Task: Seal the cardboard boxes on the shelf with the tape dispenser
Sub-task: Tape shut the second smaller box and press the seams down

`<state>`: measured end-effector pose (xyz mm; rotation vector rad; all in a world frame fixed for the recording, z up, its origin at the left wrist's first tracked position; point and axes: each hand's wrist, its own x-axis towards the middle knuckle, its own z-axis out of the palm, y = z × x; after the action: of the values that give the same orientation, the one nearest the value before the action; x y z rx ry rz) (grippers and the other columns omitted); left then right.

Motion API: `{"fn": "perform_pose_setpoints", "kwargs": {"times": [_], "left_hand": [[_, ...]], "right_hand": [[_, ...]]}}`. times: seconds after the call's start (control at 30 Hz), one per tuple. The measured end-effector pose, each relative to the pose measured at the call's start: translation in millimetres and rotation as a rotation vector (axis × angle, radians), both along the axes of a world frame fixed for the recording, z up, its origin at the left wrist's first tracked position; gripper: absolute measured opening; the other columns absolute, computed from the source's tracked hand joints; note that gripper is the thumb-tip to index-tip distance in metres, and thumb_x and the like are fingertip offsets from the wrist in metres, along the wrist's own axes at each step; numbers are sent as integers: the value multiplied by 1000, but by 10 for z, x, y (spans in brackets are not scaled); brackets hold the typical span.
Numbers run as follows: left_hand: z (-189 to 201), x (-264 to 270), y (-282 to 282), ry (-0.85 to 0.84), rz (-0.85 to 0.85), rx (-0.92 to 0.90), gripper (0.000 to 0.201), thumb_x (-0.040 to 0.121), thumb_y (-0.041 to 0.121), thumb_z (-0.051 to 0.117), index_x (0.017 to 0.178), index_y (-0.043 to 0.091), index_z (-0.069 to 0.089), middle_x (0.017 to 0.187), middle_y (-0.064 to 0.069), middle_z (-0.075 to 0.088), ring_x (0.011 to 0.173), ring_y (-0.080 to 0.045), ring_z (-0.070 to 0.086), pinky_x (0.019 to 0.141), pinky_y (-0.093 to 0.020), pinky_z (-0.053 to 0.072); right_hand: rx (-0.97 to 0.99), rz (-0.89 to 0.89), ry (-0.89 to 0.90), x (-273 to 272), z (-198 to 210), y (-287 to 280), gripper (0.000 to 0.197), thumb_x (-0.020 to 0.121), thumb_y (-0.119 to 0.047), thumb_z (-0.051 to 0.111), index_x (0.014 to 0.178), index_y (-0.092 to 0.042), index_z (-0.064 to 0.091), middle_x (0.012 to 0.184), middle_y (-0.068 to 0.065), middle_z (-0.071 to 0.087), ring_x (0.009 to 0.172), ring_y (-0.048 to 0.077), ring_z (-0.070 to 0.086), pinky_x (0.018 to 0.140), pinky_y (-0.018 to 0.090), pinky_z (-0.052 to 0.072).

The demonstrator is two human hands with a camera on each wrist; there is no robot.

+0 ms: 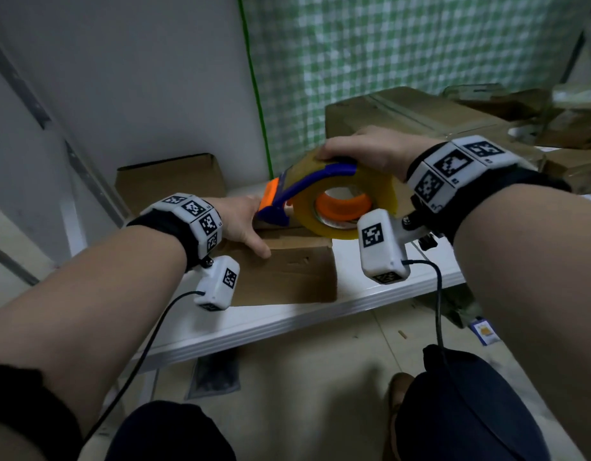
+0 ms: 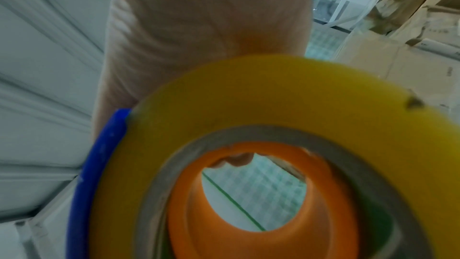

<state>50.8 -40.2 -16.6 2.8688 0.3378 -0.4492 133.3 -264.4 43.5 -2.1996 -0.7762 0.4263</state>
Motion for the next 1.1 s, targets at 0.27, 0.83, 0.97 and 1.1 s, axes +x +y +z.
{"fn": "perform_pose_setpoints", "kwargs": {"times": [0.27, 0.83, 0.97, 1.1], "left_hand": [[16, 104, -40, 89, -62, 156, 92, 62, 46, 83, 137, 22, 35, 126, 1, 41, 112, -18, 42, 102, -37, 39], [-145, -299, 344, 172, 294, 162, 143, 49, 70, 69, 149, 10, -15, 158, -10, -12, 146, -26, -3, 119, -40, 9], [-315, -331, 276, 112, 257, 298, 138, 58, 73, 66, 148, 8, -15, 156, -10, -23, 144, -28, -16, 115, -49, 3], [-339, -269, 123, 115, 164, 331, 135, 61, 78, 60, 148, 10, -16, 156, -6, -22, 145, -23, -14, 114, -56, 4]], "right_hand": [[-143, -18, 62, 248, -297, -670, 24, 80, -58, 56, 72, -41, 71, 105, 15, 65, 101, 32, 59, 100, 48, 42], [-25, -107, 229, 161, -779, -480, 59, 61, -72, 58, 86, -20, 71, 95, 11, 70, 92, 29, 65, 96, 47, 48], [27, -133, 244, 167, -835, -445, 73, 44, -76, 59, 90, -21, 73, 93, 11, 72, 92, 30, 67, 94, 49, 49], [38, -147, 284, 149, -886, -454, 70, 48, -75, 61, 90, -21, 71, 92, 12, 72, 90, 31, 67, 94, 50, 49]]}}
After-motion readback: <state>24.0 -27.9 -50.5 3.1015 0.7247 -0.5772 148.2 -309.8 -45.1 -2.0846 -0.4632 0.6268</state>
